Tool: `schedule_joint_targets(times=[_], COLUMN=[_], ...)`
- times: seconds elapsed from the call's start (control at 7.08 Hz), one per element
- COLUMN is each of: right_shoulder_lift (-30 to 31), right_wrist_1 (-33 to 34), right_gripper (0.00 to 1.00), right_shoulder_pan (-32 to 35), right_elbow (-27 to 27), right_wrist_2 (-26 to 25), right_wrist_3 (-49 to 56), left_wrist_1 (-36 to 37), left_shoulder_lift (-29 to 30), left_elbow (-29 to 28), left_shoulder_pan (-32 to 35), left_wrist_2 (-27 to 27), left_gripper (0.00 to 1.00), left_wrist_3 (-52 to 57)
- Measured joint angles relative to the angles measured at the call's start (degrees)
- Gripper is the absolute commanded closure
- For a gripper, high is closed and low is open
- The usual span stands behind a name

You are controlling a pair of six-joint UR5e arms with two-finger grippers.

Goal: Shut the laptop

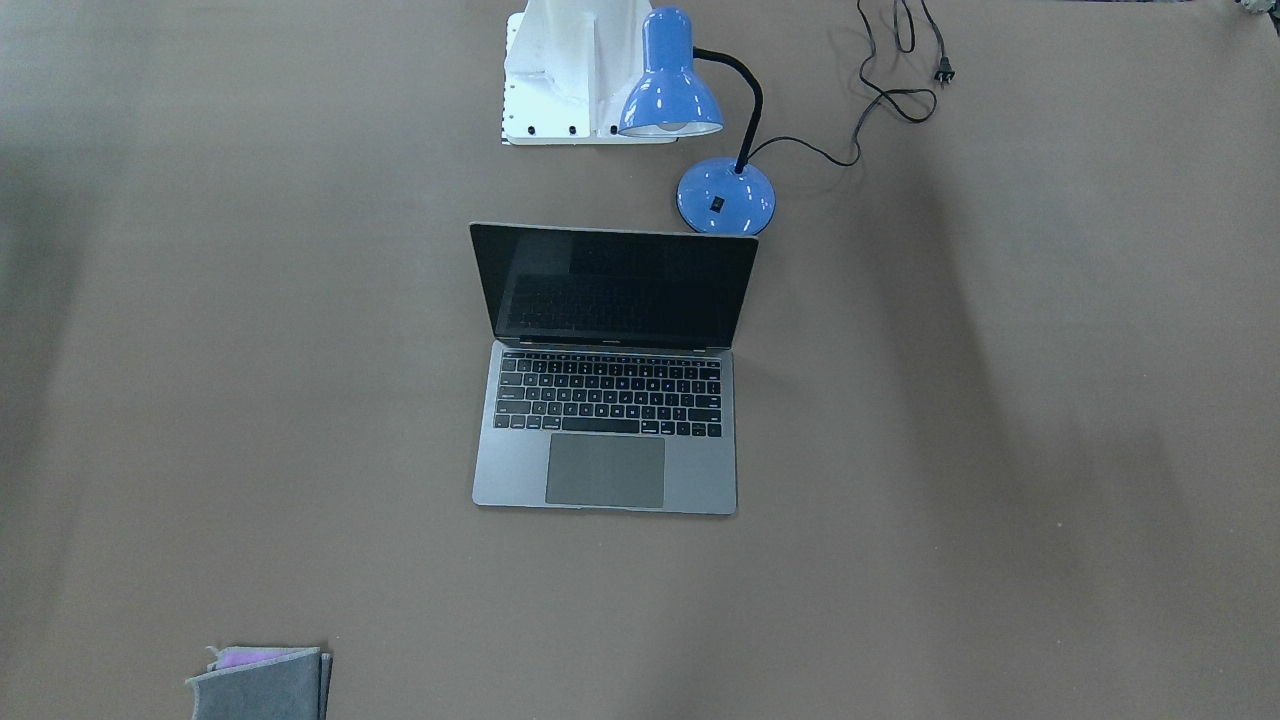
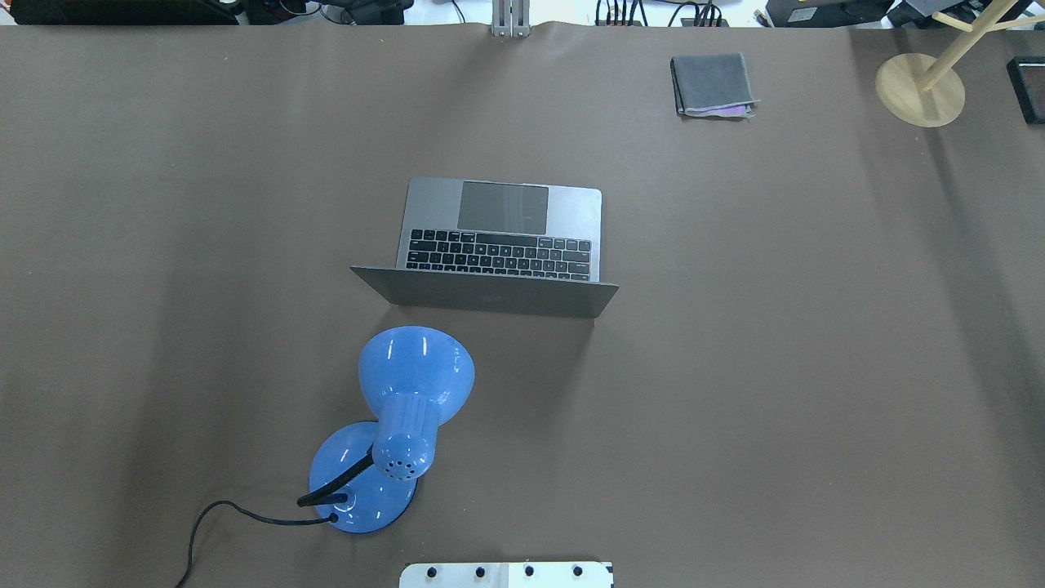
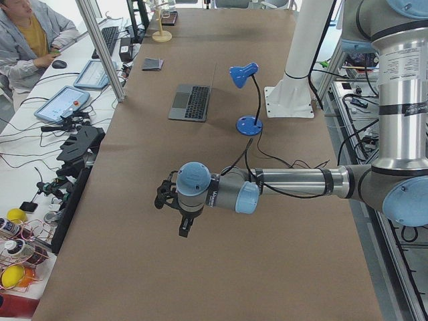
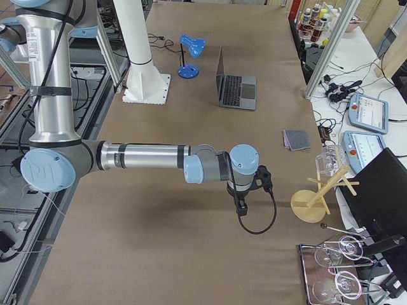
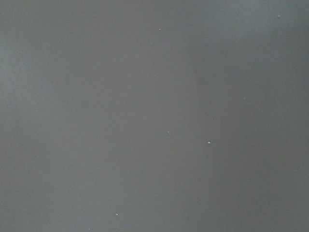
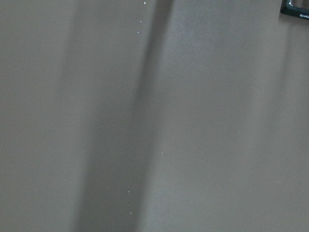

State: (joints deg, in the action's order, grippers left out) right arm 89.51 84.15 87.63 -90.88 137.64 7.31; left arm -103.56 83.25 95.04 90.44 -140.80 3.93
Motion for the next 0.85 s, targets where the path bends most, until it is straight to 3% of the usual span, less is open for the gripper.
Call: schedule_joint_targets(times=[0.14,0.28,0.42,0.56,0.71,0.85], right_shoulder_lift=[0.1,0.2,0.4,0.2,-0.2,-0.8], right_wrist_1=[0.0,0.0,0.0,-0.1,-0.8,-3.3], right_gripper=[0.00,0.00,0.02,0.09,0.41,0.89], right_shoulder_pan=[-0.5,-2.4,-6.4,-12.5,-19.1,-25.3], right_elbow=[-1.2,-4.4,-9.4,-15.7,-21.9,-26.7], right_wrist_2=[1.1,2.0,2.3,2.1,1.3,0.3], right_wrist_3=[-1.8,-7.3,-16.3,-28.3,-40.7,-51.4], left_wrist_1=[-0.1,-0.9,-2.5,-4.7,-6.5,-7.4], left_shoulder_lift=[0.0,0.5,0.7,1.1,2.1,4.4], left_elbow=[0.7,2.9,5.9,9.0,12.0,14.3], left_shoulder_pan=[-0.3,-2.1,-5.5,-9.2,-12.7,-16.5], left_wrist_2=[-2.8,-5.1,-6.0,-6.3,-6.4,-6.3], left_gripper=[0.03,0.11,0.25,0.50,0.82,1.00], left_wrist_3=[-3.0,-10.3,-18.3,-26.7,-35.1,-43.9])
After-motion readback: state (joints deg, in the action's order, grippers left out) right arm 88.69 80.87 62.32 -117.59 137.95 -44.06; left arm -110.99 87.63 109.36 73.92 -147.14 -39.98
